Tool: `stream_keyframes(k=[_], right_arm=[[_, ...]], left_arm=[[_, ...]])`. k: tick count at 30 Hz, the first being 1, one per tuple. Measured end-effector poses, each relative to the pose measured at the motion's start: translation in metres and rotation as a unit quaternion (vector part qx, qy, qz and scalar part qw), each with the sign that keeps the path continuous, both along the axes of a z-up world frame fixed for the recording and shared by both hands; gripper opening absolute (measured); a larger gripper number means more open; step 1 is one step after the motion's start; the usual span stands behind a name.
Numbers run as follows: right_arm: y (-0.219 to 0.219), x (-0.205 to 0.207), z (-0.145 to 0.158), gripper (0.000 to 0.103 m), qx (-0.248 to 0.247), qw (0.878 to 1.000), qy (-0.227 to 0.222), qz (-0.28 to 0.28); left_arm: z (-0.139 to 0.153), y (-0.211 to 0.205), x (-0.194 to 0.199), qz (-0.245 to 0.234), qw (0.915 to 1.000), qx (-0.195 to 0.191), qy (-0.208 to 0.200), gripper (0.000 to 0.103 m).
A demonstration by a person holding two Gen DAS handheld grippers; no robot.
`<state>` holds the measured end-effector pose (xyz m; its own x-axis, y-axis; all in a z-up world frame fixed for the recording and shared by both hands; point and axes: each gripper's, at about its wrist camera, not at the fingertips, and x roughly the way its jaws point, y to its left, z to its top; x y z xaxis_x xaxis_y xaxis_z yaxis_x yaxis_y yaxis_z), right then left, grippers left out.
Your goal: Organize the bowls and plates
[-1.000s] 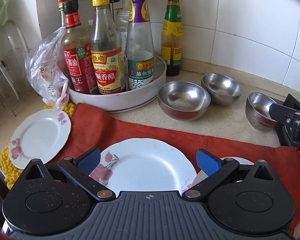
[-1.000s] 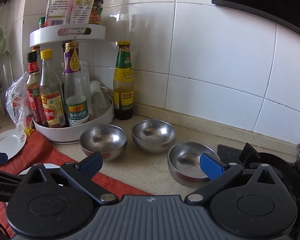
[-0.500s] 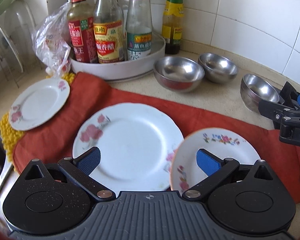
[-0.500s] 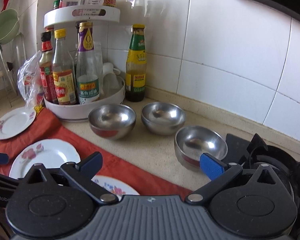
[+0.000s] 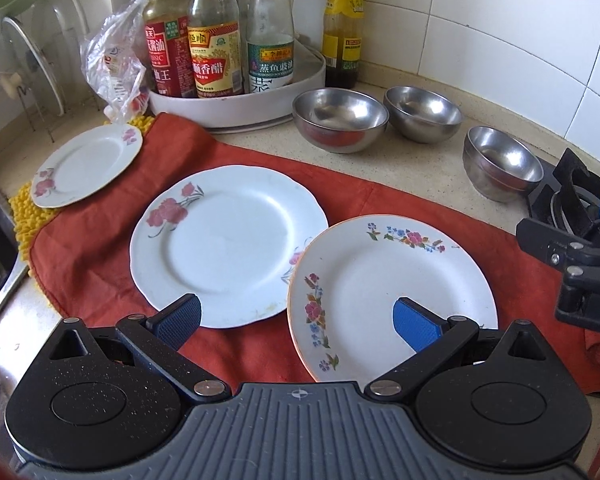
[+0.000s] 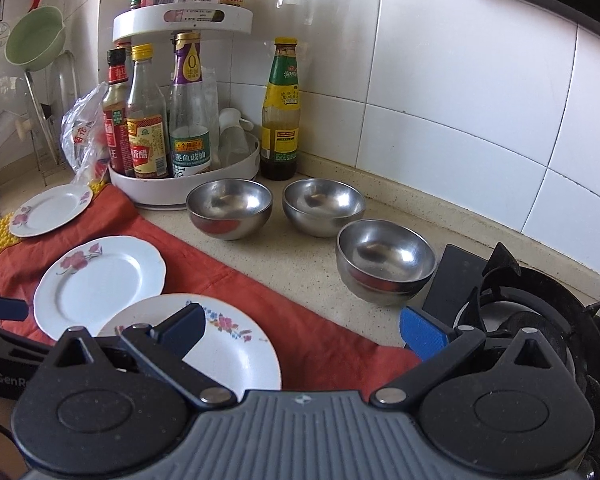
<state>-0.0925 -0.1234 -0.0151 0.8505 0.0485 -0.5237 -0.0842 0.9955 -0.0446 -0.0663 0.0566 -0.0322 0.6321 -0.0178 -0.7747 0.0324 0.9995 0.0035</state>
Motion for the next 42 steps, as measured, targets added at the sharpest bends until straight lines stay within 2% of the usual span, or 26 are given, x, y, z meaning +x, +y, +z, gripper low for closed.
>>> stream_keyframes(k=[10, 27, 38, 42], right_arm=[[-0.002, -0.004, -0.003, 0.103, -0.001, 1.0, 0.004, 0.013], [0.0, 0.001, -0.008, 0.103, 0.001, 1.0, 0.012, 0.017], [-0.006, 0.008, -0.026, 0.103, -0.007, 0.999, 0.048, 0.015], [-0.005, 0.008, -0.031, 0.103, -0.01, 0.998, 0.054, 0.019]], left_arm=[[0.007, -0.004, -0.001, 0.007, 0.9999, -0.002, -0.014, 0.103], [0.004, 0.005, 0.007, 0.003, 1.0, -0.005, -0.007, 0.103], [-0.023, 0.006, -0.003, -0.007, 0.9988, -0.022, 0.042, 0.102], [-0.025, 0.006, -0.006, 0.003, 0.9988, -0.021, 0.044, 0.102]])
